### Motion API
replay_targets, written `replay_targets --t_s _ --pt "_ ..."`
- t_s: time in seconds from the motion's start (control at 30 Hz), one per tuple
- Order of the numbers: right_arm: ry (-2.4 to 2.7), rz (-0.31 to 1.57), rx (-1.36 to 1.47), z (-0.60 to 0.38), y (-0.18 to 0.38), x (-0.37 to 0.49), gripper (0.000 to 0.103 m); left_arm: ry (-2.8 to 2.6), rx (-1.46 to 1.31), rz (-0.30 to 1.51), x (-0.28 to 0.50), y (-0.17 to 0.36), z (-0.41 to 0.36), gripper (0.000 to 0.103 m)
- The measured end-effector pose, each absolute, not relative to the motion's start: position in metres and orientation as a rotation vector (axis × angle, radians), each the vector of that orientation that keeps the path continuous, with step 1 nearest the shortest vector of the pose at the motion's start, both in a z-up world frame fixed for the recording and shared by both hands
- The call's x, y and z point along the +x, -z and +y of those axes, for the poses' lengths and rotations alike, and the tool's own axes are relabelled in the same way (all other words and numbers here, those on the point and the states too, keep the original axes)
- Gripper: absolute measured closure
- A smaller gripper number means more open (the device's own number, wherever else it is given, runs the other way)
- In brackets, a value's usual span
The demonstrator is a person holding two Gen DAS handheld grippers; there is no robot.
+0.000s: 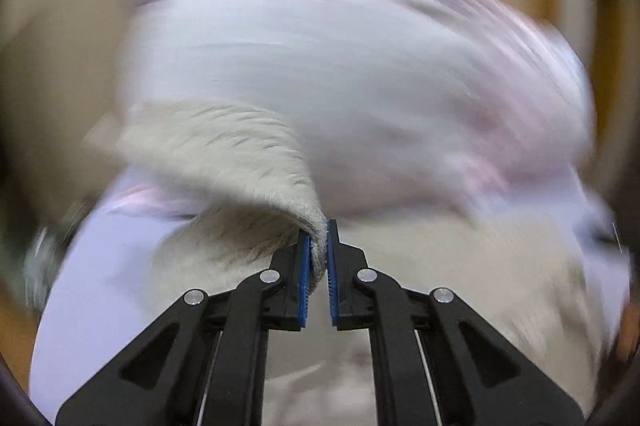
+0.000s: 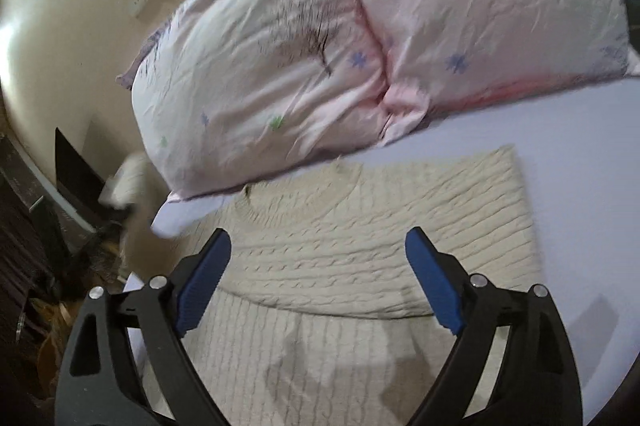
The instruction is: Fold small clothes
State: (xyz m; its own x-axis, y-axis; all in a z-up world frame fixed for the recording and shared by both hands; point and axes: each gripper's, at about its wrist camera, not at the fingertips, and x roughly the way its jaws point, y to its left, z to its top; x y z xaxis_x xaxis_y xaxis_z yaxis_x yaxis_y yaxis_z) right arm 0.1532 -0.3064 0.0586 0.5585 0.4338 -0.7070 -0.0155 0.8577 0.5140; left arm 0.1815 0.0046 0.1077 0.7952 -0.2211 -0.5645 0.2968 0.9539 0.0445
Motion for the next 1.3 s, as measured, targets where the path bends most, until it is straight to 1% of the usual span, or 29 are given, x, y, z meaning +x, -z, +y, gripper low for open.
replay_targets --t_s 0.07,0.1,0.13,0.17,0.2,0.23,0.27,0.3,0.33,0.37,0.4,0.53,0.6,0.63,0.7,0.77,0.8,0.9,1.03,1.1,1.2,1.23,1.27,1.3 --pt "-0.278 0.998 0.516 -0.306 -0.044 0.159 0.014 0.419 0.348 0.671 0.166 -0.071 -0.075 0.095" --pt "-0.273 1.020 0.531 -0.307 -0.037 0.161 0.014 0.471 0.424 0.706 0.156 -0.054 -0.099 0.095" --pt "-0.261 1.056 0.559 -0.313 -0.028 0.164 0.016 0.489 0.454 0.721 0.149 -0.045 -0.108 0.095" --pt "-0.254 1.076 0.582 -0.317 -0.023 0.164 0.020 0.494 0.444 0.730 0.141 -0.043 -0.107 0.095" --pt "-0.248 1.095 0.614 -0.324 -0.017 0.165 0.023 0.497 0.417 0.733 0.138 -0.045 -0.100 0.095" --pt "-0.234 1.115 0.649 -0.332 -0.010 0.166 0.028 0.490 0.375 0.731 0.134 -0.050 -0.088 0.095" --pt "-0.224 1.125 0.665 -0.336 -0.006 0.167 0.032 0.458 0.312 0.723 0.127 -0.058 -0.066 0.095" --pt "-0.218 1.132 0.687 -0.340 -0.003 0.168 0.035 0.438 0.278 0.720 0.126 -0.063 -0.049 0.094" --pt "-0.219 1.140 0.707 -0.342 0.001 0.170 0.041 0.399 0.218 0.716 0.121 -0.070 -0.021 0.093" --pt "-0.227 1.149 0.725 -0.343 0.004 0.172 0.045 0.374 0.183 0.719 0.118 -0.073 -0.007 0.090" --pt "-0.235 1.155 0.735 -0.342 0.007 0.174 0.046 0.329 0.134 0.728 0.110 -0.075 0.017 0.086" --pt "-0.243 1.166 0.760 -0.338 0.014 0.178 0.054 0.223 0.014 0.775 0.083 -0.069 0.074 0.082" --pt "-0.223 1.155 0.786 -0.344 0.015 0.179 0.062 0.209 -0.079 0.806 0.066 -0.057 0.098 0.081" --pt "-0.211 1.146 0.797 -0.346 0.014 0.179 0.068 0.207 -0.115 0.818 0.060 -0.053 0.108 0.081" --pt "-0.188 1.121 0.790 -0.352 0.007 0.177 0.068 0.210 -0.177 0.838 0.047 -0.041 0.115 0.078" --pt "-0.177 1.138 0.743 -0.347 0.004 0.178 0.068 0.217 -0.193 0.845 0.041 -0.035 0.115 0.067" --pt "-0.173 1.154 0.722 -0.343 0.005 0.181 0.068 0.224 -0.194 0.846 0.039 -0.033 0.112 0.065" --pt "-0.157 1.205 0.668 -0.324 0.011 0.198 0.068 0.247 -0.201 0.852 0.036 -0.029 0.110 0.062" --pt "-0.128 1.214 0.636 -0.309 0.018 0.225 0.062 0.229 -0.183 0.864 0.034 -0.027 0.107 0.058" --pt "-0.125 1.208 0.643 -0.307 0.022 0.230 0.061 0.226 -0.180 0.868 0.031 -0.026 0.107 0.055" --pt "-0.133 1.190 0.648 -0.305 0.025 0.229 0.061 0.221 -0.200 0.880 0.029 -0.021 0.111 0.054" --pt "-0.138 1.187 0.654 -0.305 0.025 0.229 0.064 0.221 -0.208 0.881 0.029 -0.020 0.112 0.054" --pt "-0.151 1.185 0.643 -0.303 0.025 0.229 0.081 0.222 -0.212 0.876 0.028 -0.020 0.113 0.054" --pt "-0.167 1.178 0.630 -0.300 0.024 0.230 0.093 0.222 -0.217 0.877 0.028 -0.020 0.113 0.054"
